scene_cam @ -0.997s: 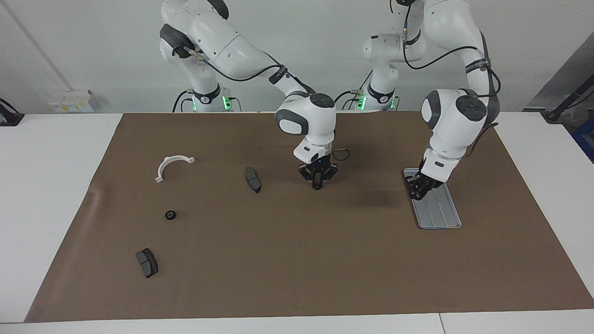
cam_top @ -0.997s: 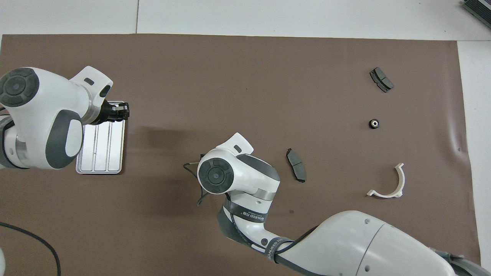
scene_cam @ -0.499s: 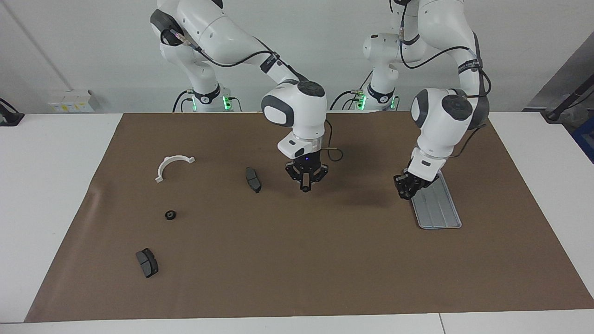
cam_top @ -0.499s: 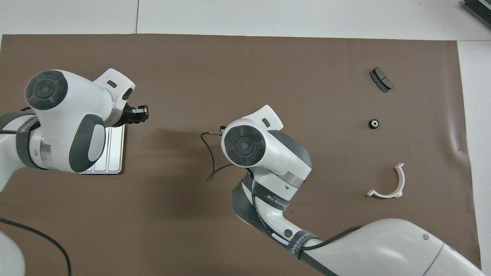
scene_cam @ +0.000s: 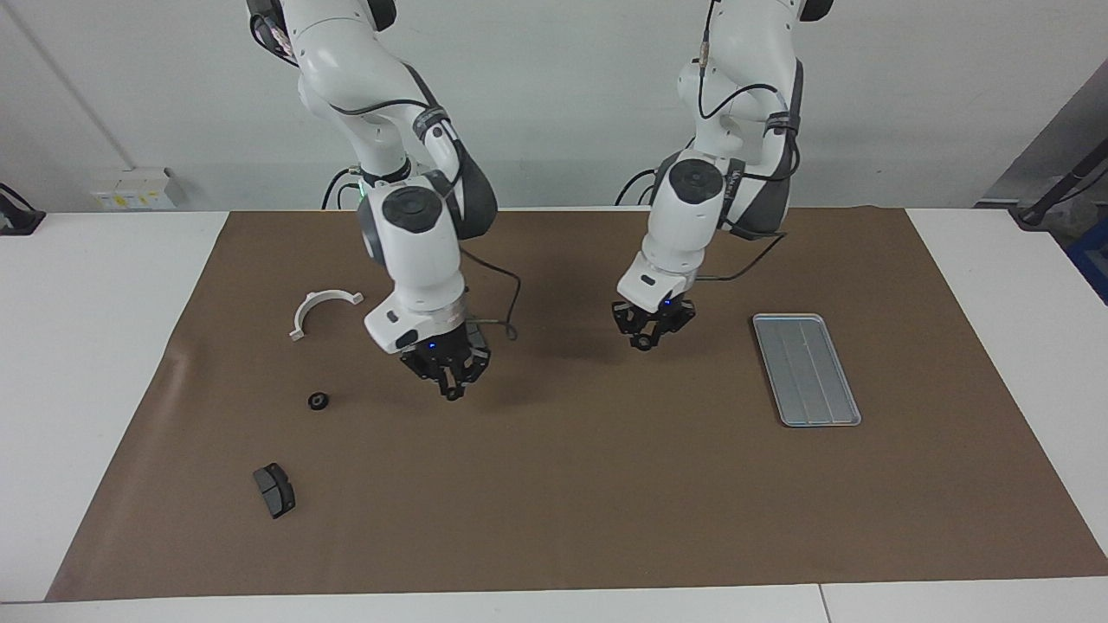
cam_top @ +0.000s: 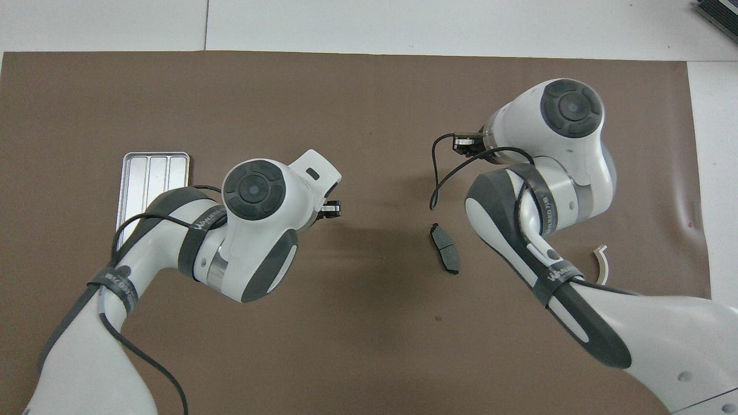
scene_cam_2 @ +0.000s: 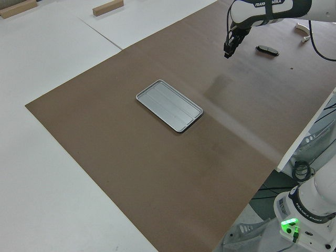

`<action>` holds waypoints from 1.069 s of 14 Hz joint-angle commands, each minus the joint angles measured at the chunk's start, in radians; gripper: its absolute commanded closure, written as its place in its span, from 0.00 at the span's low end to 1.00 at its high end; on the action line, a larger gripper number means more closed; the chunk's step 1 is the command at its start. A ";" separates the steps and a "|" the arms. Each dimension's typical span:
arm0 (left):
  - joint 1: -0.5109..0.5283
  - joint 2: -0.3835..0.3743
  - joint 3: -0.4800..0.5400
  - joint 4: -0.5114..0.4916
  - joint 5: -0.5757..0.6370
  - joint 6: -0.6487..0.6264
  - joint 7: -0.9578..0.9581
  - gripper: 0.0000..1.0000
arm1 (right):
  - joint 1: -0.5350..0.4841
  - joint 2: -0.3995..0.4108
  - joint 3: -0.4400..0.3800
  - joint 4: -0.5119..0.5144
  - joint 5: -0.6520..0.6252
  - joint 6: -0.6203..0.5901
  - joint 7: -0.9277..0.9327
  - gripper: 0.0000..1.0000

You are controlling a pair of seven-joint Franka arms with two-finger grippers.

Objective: Place bearing gear from tray to pile
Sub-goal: 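Place the gear by the pads while the left gripper drops another mid-table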

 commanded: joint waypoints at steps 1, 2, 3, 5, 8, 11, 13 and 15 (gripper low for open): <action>-0.058 0.091 0.020 0.028 0.005 0.104 -0.041 1.00 | 0.001 -0.008 -0.098 -0.076 0.140 0.088 -0.232 1.00; -0.064 0.102 0.020 0.026 0.006 0.119 -0.041 1.00 | 0.000 0.003 -0.121 -0.087 0.154 0.100 -0.274 1.00; -0.066 0.112 0.018 0.025 0.009 0.127 -0.040 1.00 | -0.002 0.018 -0.141 -0.093 0.156 0.126 -0.303 1.00; -0.081 0.122 0.018 0.021 0.009 0.136 -0.038 0.76 | -0.005 0.050 -0.156 -0.095 0.156 0.174 -0.337 1.00; -0.083 0.122 0.020 0.031 0.011 0.126 -0.034 0.00 | -0.014 0.092 -0.162 -0.095 0.164 0.231 -0.354 1.00; -0.030 0.078 0.029 0.066 0.009 0.074 -0.026 0.00 | -0.014 0.102 -0.162 -0.091 0.208 0.252 -0.356 1.00; 0.078 -0.011 0.026 0.084 0.009 -0.038 -0.011 0.00 | -0.014 0.112 -0.162 -0.091 0.210 0.263 -0.353 1.00; 0.174 -0.096 0.029 0.113 0.009 -0.199 0.078 0.00 | -0.013 0.116 -0.162 -0.099 0.210 0.284 -0.352 0.59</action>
